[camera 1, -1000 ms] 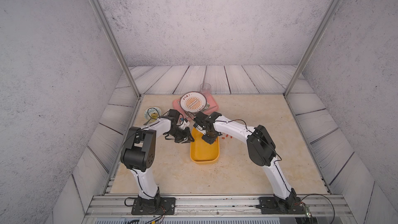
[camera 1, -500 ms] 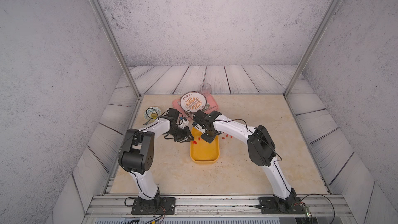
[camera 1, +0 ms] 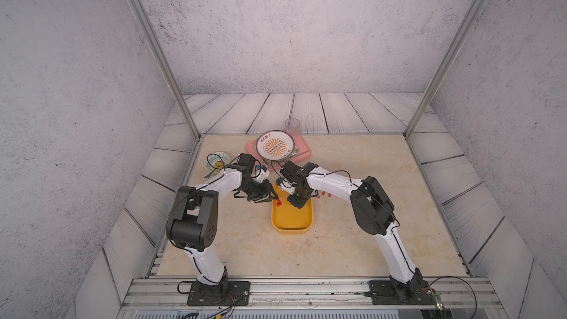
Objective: Take the screw protection sleeves out of the storage box
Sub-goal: Pick up the screw protection sleeve from the storage box.
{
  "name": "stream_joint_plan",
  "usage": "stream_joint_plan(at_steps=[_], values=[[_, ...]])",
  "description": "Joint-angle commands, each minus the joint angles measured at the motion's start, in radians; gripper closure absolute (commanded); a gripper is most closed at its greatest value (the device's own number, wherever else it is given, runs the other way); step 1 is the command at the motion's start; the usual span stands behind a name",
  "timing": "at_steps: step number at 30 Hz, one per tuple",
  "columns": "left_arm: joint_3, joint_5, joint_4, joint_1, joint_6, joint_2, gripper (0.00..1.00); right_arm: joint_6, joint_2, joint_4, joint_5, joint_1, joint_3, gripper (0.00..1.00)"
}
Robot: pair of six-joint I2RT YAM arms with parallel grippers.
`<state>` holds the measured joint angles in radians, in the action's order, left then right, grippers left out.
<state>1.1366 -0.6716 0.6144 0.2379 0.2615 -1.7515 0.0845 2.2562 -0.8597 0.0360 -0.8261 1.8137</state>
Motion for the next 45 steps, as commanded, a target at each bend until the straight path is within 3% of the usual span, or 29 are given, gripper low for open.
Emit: stream_joint_plan(at_steps=[1, 16, 45], values=[[0.020, 0.034, 0.041, -0.009, -0.055, 0.052, 0.61, -0.071, -0.076, 0.088, 0.087, -0.001, -0.021, 0.72], [0.009, 0.053, 0.087, -0.089, -0.108, 0.093, 0.59, -0.224, -0.012, 0.175, 0.212, -0.002, 0.032, 0.73], [0.007, 0.052, 0.078, -0.107, -0.102, 0.092, 0.59, -0.255, 0.091, 0.169, 0.273, -0.003, 0.090, 0.78]])
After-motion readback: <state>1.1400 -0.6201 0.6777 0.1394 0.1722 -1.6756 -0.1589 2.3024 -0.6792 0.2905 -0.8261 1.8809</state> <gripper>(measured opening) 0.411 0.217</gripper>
